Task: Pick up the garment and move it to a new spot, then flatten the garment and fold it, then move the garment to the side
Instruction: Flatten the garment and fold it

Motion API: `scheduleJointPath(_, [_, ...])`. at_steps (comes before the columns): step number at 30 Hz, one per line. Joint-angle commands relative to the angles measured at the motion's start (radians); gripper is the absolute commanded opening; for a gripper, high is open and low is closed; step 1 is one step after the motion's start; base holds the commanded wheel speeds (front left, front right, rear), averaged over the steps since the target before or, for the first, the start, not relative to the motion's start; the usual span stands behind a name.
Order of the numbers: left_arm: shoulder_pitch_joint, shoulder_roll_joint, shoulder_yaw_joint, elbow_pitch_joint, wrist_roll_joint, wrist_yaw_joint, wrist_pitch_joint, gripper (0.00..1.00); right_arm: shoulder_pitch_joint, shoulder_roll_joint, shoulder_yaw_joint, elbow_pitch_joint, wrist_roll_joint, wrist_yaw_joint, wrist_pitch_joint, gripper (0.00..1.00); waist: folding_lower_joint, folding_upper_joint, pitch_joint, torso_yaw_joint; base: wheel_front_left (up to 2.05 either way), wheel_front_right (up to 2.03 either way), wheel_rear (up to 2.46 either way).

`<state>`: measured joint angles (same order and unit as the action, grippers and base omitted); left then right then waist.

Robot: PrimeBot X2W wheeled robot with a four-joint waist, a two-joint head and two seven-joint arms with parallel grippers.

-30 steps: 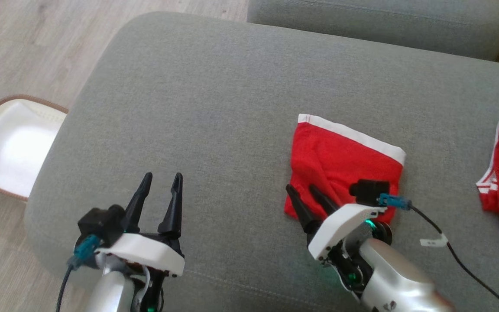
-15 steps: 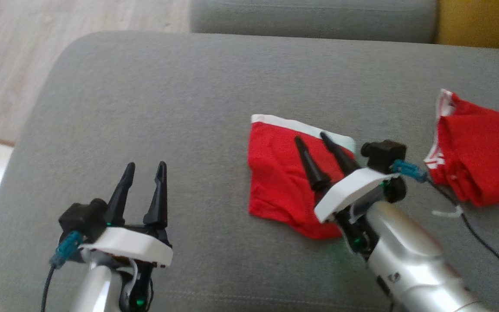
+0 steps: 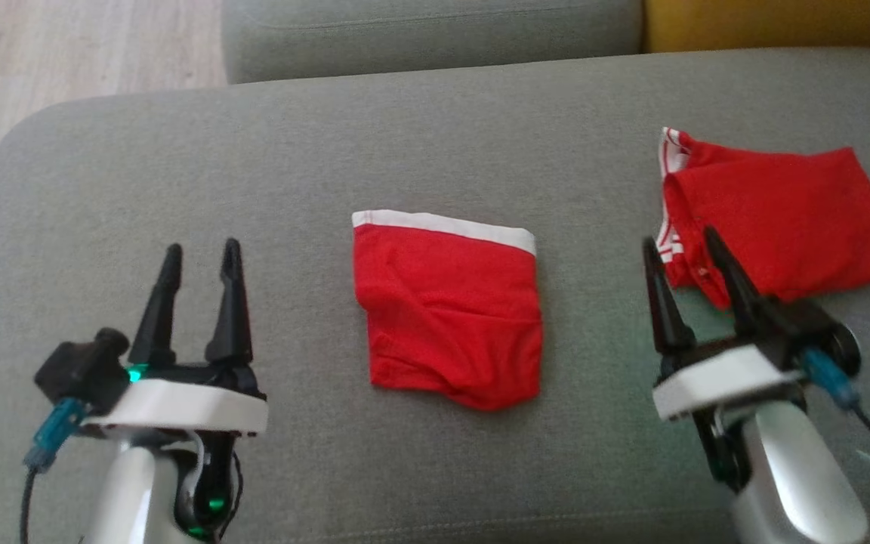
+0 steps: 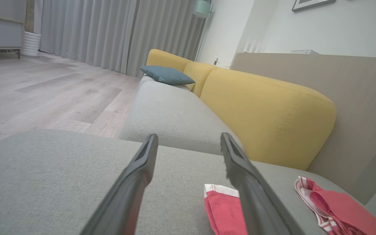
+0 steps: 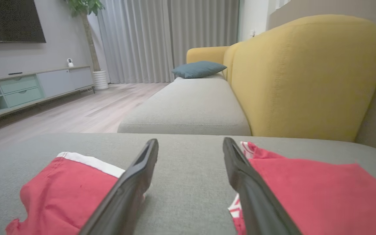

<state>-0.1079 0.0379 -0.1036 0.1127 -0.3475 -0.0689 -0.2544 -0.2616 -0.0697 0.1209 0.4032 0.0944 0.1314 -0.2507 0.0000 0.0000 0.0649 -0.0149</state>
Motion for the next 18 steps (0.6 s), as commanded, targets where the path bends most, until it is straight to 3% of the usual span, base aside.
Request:
scheduleJointPath(1, [-0.041, 0.012, 0.045, -0.044, -0.001, 0.007, -0.007, 1.00, 0.004, 0.015, 0.002, -0.063, -0.010, -0.001, -0.009, 1.00, 0.0000, 0.0000, 0.004, -0.015, 0.00, 0.00, 0.00])
scheduleJointPath(8, [-0.014, 0.012, 0.034, -0.040, 0.046, 0.011, -0.007, 1.00, 0.109, 0.019, -0.052, -0.170, 0.013, -0.001, -0.010, 1.00, 0.0000, 0.0000, 0.015, -0.029, 0.00, 0.00, 0.00])
scheduleJointPath(15, [-0.030, 0.012, 0.010, -0.037, 0.041, 0.006, -0.007, 1.00, 0.102, 0.019, -0.059, -0.181, 0.002, -0.001, -0.011, 1.00, 0.0000, 0.0000, 0.036, 0.005, 0.00, 0.00, 0.00])
scheduleJointPath(16, [-0.033, 0.012, 0.003, -0.035, 0.041, 0.004, -0.007, 1.00, 0.097, 0.019, -0.055, -0.181, -0.001, -0.001, -0.011, 0.38, 0.0000, 0.0000, 0.042, 0.016, 0.00, 0.00, 0.00])
scheduleJointPath(17, [-0.036, 0.012, -0.005, -0.032, 0.040, 0.003, -0.007, 1.00, 0.090, 0.019, -0.049, -0.183, -0.006, -0.001, -0.011, 0.00, 0.0000, 0.0000, 0.051, 0.029, 0.00, 0.00, 0.00])
scheduleJointPath(18, [-0.040, 0.012, -0.011, -0.029, 0.040, 0.001, -0.007, 1.00, 0.082, 0.019, -0.038, -0.183, -0.008, -0.001, -0.011, 0.00, 0.0000, 0.0000, 0.058, 0.042, 0.00, 0.00, 0.00])
